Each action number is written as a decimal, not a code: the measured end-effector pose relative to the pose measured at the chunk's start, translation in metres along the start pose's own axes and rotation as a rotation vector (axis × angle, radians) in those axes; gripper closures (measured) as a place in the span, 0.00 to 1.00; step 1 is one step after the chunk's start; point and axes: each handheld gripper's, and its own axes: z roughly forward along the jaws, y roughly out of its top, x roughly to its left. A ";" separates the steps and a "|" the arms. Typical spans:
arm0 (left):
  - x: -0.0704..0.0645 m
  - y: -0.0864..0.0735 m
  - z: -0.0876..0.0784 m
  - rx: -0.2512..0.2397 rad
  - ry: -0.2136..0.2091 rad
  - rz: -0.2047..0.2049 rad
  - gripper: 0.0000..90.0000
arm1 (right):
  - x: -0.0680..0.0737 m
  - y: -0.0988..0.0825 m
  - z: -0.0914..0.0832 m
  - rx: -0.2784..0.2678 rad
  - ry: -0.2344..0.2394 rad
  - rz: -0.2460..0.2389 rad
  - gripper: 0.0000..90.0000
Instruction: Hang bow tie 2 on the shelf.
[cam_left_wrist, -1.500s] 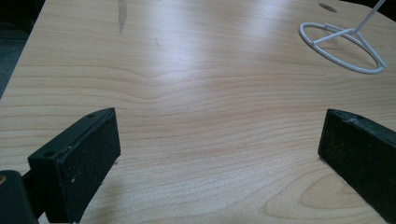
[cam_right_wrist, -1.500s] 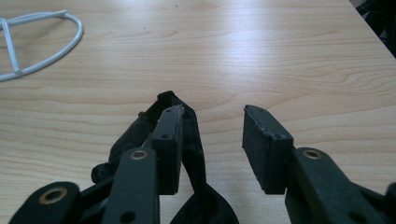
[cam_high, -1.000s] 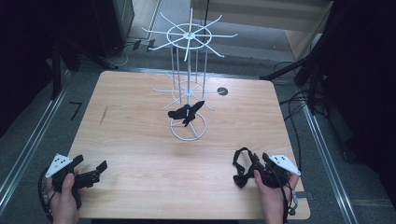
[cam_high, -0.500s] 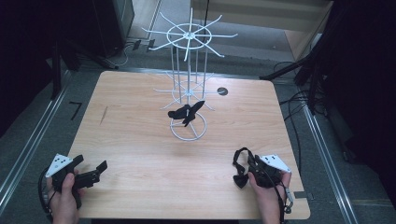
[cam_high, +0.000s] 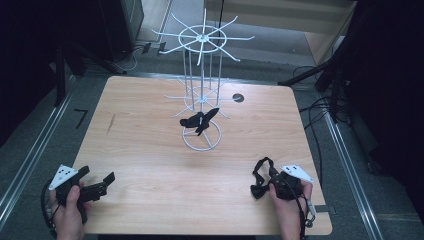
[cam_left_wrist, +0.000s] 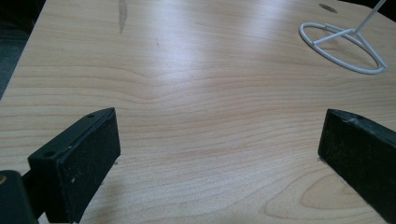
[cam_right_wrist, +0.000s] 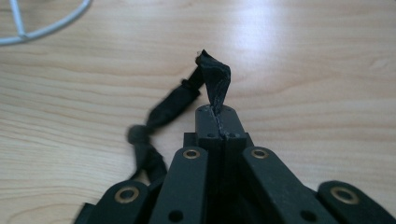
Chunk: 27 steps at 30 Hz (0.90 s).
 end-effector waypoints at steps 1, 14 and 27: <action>0.000 0.000 0.000 0.000 0.000 0.001 0.00 | 0.001 0.001 -0.002 -0.016 0.003 -0.010 1.00; 0.000 0.000 0.000 -0.003 0.002 0.001 0.00 | 0.023 0.020 -0.031 -0.204 0.062 -0.075 1.00; 0.000 0.000 0.000 -0.004 0.003 0.000 0.00 | 0.036 0.039 -0.048 -0.304 0.101 -0.120 1.00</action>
